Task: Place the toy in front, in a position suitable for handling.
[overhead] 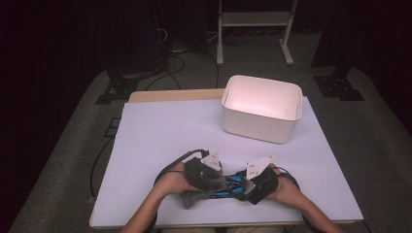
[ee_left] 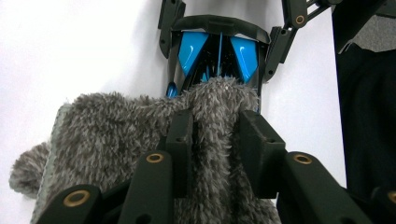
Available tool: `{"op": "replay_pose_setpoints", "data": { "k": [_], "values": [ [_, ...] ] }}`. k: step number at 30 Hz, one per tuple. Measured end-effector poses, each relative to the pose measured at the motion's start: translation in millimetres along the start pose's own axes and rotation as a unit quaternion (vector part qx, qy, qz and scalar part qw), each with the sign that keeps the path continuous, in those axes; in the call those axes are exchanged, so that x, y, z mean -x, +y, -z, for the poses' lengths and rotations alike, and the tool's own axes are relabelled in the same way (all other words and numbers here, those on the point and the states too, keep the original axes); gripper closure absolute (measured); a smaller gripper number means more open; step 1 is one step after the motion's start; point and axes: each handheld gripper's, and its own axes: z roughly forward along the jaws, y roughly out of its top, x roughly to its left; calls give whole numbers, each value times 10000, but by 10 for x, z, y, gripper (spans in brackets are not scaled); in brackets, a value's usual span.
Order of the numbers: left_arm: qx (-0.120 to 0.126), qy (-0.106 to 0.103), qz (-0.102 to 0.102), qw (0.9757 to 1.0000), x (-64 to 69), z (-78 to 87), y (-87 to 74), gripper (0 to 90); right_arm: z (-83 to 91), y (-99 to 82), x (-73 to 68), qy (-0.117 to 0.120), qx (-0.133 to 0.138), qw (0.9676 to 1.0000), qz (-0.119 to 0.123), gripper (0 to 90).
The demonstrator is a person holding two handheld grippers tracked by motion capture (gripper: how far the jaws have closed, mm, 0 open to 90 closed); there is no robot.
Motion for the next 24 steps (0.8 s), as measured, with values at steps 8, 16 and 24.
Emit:
{"op": "replay_pose_setpoints", "data": {
  "k": [8,16,24],
  "values": [
    [148,-6,38,9999,-5,6,-51,688,60,20,-33,-111,-108,9999,58,201],
    [183,12,182,9997,-13,27,-78,689,124,9,-39,-157,-40,9998,127,232],
    [125,76,-37,9999,35,19,48,751,87,10,-29,-84,28,9999,77,238]
  ]
}}
